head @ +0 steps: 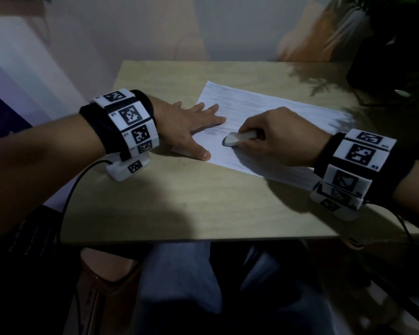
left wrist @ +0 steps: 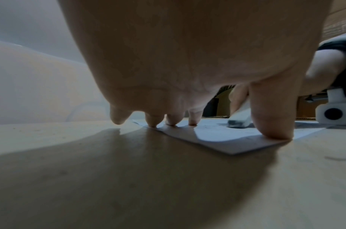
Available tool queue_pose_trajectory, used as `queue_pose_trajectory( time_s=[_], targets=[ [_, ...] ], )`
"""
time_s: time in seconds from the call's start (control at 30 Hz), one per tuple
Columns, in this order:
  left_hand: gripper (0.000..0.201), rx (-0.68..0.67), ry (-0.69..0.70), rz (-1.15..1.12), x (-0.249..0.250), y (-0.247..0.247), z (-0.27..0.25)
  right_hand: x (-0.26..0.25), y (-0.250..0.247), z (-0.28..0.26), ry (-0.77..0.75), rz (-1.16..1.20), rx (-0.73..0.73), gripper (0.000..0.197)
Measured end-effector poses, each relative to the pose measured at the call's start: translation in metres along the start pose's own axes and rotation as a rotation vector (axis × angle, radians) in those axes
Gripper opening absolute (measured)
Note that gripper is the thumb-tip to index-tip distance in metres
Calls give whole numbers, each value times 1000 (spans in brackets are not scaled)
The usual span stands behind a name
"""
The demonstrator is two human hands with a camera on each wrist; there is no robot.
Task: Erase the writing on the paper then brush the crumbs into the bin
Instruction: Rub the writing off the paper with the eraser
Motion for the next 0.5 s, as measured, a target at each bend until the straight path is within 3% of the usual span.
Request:
queue_pose_trajectory(
  time_s=[0.1,0.17,0.23,0.3,0.5],
  targets=[
    [108,4,-4,-1,0,0,0,-7,5,-6,-66,23,-91,44],
    [104,7,-6,1,0,0,0,-10,4,-8,-66,78,-121,56],
    [103,9,-7,-3,0,0,0,-2,-1,-2,-22,63,-25,57],
    [105,7,-6,-8,0,0,0,3,-4,1,34,31,66,44],
    [109,-6,-2,-19,0,-1,0,-6,-1,-7,-19,81,-82,38]
  ],
)
Point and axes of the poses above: each hand's wrist, its own z-axis towards the middle knuckle, its own y-axis out of the palm, x = y × z, the point moved 4 cm from there along z, towards the middle knuckle, and after that the axes turned 14 degrees about y, right-handed, at the moved point
